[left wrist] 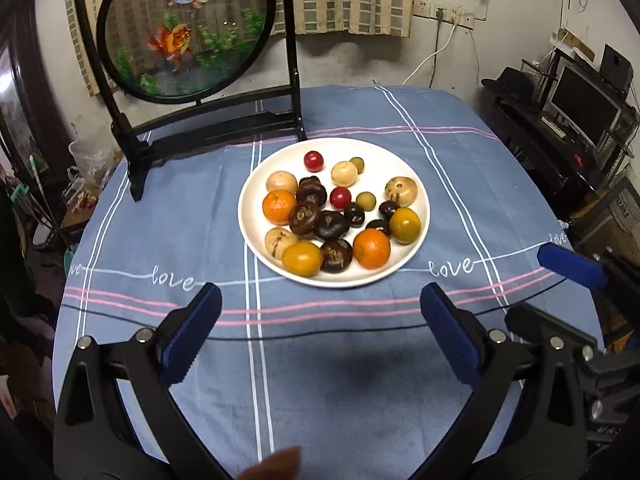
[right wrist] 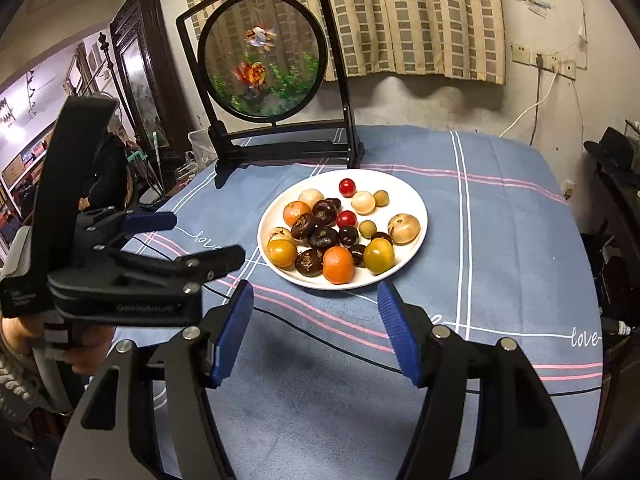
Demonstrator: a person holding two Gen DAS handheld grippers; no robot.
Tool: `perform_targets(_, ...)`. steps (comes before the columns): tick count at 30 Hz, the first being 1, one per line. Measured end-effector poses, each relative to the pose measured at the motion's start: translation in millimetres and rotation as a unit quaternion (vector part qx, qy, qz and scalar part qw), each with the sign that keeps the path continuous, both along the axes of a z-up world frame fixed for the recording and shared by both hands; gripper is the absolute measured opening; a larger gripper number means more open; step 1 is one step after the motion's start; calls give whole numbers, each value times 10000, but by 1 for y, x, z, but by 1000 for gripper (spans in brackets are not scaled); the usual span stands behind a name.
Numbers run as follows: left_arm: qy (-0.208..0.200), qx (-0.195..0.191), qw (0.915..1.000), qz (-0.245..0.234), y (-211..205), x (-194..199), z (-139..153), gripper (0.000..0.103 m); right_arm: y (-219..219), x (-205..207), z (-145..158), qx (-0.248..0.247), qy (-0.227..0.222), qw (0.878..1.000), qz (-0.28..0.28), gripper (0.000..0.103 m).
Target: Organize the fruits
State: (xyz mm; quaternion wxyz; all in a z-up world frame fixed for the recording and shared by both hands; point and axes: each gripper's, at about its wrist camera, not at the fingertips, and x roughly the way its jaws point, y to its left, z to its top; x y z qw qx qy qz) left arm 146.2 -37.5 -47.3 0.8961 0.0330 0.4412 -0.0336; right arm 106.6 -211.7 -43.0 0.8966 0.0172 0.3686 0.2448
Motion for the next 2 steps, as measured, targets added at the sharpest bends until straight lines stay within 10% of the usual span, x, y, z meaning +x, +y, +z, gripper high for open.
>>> perform_targets(2,1,14,10000,28,0,-4,1,101,1,-1,1,-4,-16,10000,14,65)
